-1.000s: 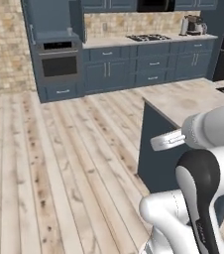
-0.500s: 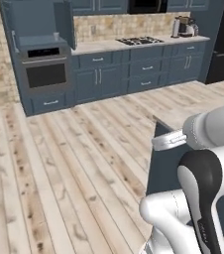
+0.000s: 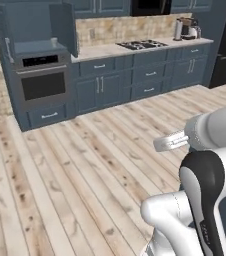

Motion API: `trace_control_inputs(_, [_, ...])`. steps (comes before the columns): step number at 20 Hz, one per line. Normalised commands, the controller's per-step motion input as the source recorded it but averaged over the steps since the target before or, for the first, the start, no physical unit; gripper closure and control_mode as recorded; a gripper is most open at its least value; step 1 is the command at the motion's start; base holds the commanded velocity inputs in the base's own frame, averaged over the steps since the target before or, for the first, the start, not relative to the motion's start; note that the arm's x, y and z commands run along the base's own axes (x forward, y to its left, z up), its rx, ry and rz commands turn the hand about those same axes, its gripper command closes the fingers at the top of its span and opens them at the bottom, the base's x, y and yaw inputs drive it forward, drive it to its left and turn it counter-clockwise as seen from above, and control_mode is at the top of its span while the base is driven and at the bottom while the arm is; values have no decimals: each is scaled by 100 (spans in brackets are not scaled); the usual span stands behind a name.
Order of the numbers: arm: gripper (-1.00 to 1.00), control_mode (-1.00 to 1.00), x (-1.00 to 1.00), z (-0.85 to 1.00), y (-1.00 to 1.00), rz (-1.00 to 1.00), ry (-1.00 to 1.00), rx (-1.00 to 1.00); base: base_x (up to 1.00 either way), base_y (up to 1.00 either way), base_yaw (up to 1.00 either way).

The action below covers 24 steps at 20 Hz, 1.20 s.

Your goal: There is a bowl on the dining counter. Grab a lemon wedge from the fridge and place it in the bowl. Then get the liquor bottle and glass cup from the cabinet and place them next to the bowl.

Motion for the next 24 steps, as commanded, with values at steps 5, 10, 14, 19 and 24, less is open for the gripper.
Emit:
trace_control_inputs(5, [-100, 100, 0, 0, 0, 0, 0, 0, 94, 83, -24])
trace_control_inputs(10, [-100, 100, 0, 0, 0, 0, 0, 0, 92, 71, -19])
trace_control_inputs(14, [-100, 100, 0, 0, 0, 0, 0, 0, 94, 65, -5])
trace_control_inputs(19, [-100, 100, 0, 0, 0, 0, 0, 0, 97, 50, 9])
trace_control_inputs(24, [-100, 100, 0, 0, 0, 0, 0, 0, 92, 29, 18])
